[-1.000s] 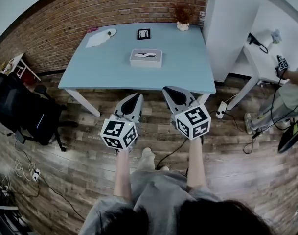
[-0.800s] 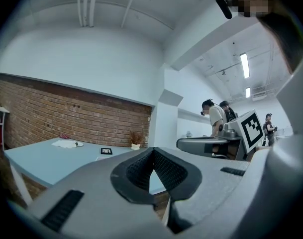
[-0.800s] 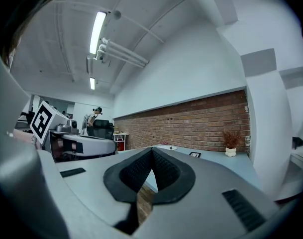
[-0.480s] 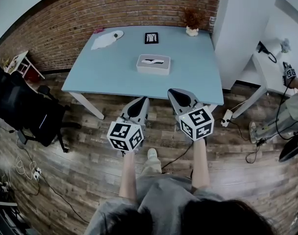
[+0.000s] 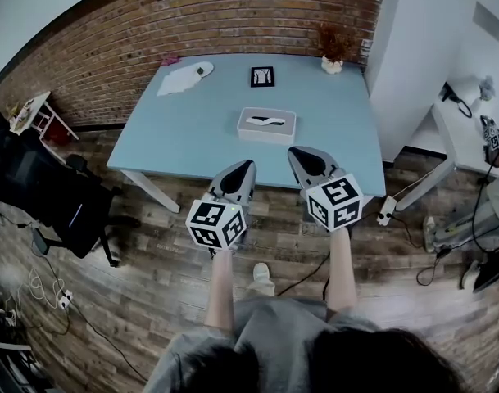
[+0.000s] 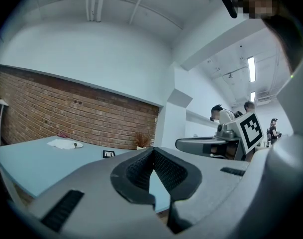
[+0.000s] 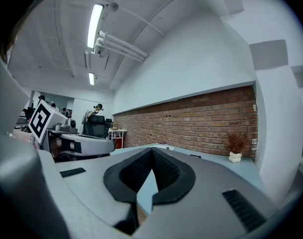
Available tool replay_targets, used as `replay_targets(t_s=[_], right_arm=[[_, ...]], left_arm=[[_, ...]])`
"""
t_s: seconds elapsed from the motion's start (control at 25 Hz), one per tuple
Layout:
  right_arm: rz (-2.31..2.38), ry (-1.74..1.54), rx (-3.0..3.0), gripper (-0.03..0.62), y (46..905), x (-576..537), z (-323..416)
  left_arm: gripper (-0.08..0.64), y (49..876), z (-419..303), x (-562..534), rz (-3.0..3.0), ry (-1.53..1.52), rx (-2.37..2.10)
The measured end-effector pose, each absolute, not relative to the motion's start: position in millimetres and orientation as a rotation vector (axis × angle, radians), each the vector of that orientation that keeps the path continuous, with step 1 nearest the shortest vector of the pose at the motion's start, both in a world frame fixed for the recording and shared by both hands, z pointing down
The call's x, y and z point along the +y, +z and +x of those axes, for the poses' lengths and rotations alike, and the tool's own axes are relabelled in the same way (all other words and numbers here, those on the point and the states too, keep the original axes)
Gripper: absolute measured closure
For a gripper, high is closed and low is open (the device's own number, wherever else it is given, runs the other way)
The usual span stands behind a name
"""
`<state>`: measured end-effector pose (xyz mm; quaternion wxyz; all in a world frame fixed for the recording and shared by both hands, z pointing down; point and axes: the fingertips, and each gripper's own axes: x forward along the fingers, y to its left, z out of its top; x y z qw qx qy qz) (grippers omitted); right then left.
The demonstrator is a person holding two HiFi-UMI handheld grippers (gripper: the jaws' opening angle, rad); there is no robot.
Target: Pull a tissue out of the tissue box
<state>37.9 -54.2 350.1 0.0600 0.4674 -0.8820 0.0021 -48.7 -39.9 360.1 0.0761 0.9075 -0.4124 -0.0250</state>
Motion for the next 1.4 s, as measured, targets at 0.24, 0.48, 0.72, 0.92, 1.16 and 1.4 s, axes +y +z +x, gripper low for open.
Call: replay_targets(t_s=[0.24,0.48,0.72,0.92,1.16,1.4], right_arm=[[1.439,0.057,-2.633,0.592,361,-97,34],[1.482,0.091,-2.595,0.592,372,-138,34],[1.540,0.103,-2.554,0.592,378,-169,37],[1.549,0.096,-2.540,0.592,383,-182,37],[1.523,0.110,-2.538,0.592,390,-200,37],[1.457,0.136,-2.542,0.592,399,-236,32]], left_arm=[[0.557,368,-58,-83,2.706,-0.058,-1.202],[0.557,379,-60,-127,2.708,-0.043,-1.143],[0.557,386,-58,-161,2.729,-0.027,-1.075],[0.557,395,-60,-174,2.721,-0.013,-1.059],[0.557,410,-72,-183,2.666,0.007,-1.088],[0.557,417,-81,-211,2.616,0.012,-1.141]])
